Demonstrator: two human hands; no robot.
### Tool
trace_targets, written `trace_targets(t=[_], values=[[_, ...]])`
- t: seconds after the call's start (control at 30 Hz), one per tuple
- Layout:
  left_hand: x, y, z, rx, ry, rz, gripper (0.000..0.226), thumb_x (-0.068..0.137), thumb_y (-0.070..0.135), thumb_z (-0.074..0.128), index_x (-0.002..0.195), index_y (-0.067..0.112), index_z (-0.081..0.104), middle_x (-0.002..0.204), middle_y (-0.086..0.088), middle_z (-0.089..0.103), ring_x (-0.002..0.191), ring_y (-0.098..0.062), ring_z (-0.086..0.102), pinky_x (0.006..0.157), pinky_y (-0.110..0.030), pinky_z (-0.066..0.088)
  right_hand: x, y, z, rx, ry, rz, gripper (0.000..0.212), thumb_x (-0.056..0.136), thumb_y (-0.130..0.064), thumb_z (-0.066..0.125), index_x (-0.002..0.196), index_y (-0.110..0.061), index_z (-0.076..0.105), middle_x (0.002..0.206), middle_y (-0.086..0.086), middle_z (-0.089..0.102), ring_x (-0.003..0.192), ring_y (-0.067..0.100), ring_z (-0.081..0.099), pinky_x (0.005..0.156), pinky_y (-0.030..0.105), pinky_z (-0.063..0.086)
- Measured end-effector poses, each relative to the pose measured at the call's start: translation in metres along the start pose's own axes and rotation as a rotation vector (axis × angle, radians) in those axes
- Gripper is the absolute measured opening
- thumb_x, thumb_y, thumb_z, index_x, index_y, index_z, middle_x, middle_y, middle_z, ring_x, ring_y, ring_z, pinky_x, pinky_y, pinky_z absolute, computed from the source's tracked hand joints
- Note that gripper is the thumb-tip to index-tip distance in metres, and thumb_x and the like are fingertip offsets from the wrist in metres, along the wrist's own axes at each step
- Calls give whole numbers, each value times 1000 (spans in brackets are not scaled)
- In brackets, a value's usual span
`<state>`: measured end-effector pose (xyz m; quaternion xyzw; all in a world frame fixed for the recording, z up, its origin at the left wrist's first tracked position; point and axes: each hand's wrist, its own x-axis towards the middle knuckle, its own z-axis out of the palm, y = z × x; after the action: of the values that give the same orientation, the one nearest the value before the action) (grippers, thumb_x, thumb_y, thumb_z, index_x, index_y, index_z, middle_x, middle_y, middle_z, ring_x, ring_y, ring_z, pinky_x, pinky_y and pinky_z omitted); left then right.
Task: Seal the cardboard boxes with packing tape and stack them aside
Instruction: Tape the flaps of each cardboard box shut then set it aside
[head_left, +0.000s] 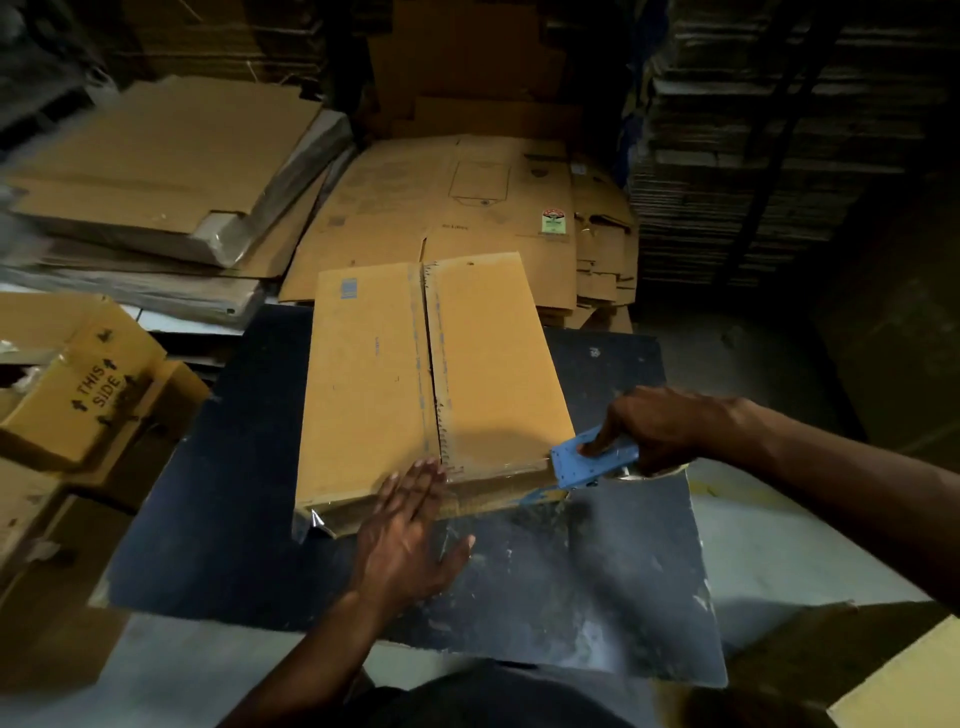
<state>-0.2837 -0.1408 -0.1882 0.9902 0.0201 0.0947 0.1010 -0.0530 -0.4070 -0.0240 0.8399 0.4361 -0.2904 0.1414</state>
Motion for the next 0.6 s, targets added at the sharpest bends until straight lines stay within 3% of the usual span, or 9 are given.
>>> trace_targets(t=[0.13, 0.27, 0.4, 0.53, 0.6], values=[[1, 0, -5, 80, -75, -16, 94, 97, 76, 28, 158, 6, 38, 165, -11, 35, 154, -27, 30, 123, -46, 20, 10, 2, 7, 33, -2, 30, 64, 91, -28, 75, 144, -53, 49, 138, -6, 55, 118, 16, 56, 96, 28, 46], [9, 11, -10, 124, -79, -68, 94, 96, 77, 28, 155, 5, 44, 161, -13, 41, 151, -27, 36, 122, -47, 18, 9, 2, 2, -13, 1, 16, 63, 94, -25, 72, 148, -48, 48, 141, -5, 51, 123, 17, 53, 90, 24, 37], [27, 39, -13, 107, -53, 8, 82, 94, 64, 42, 149, 4, 51, 155, -16, 49, 146, -32, 44, 121, -53, 34, 8, 4, 6, -46, -5, -13, 59, 98, -31, 68, 150, -46, 44, 141, -3, 50, 123, 18, 51, 89, 24, 35], [62, 82, 6, 67, -148, 200, 80, 93, 55, 54, 155, 5, 43, 161, -15, 41, 150, -29, 39, 124, -47, 20, 6, 4, 7, -79, 6, -49, 59, 99, -32, 66, 151, -48, 43, 138, -3, 51, 122, 18, 51, 94, 27, 42], [70, 92, 13, 78, -180, 207, 83, 88, 49, 65, 154, 2, 44, 159, -18, 44, 147, -31, 44, 124, -46, 27, 7, 6, 10, -66, 19, -49, 58, 98, -33, 66, 150, -48, 44, 138, -3, 51, 123, 18, 50, 94, 28, 41]])
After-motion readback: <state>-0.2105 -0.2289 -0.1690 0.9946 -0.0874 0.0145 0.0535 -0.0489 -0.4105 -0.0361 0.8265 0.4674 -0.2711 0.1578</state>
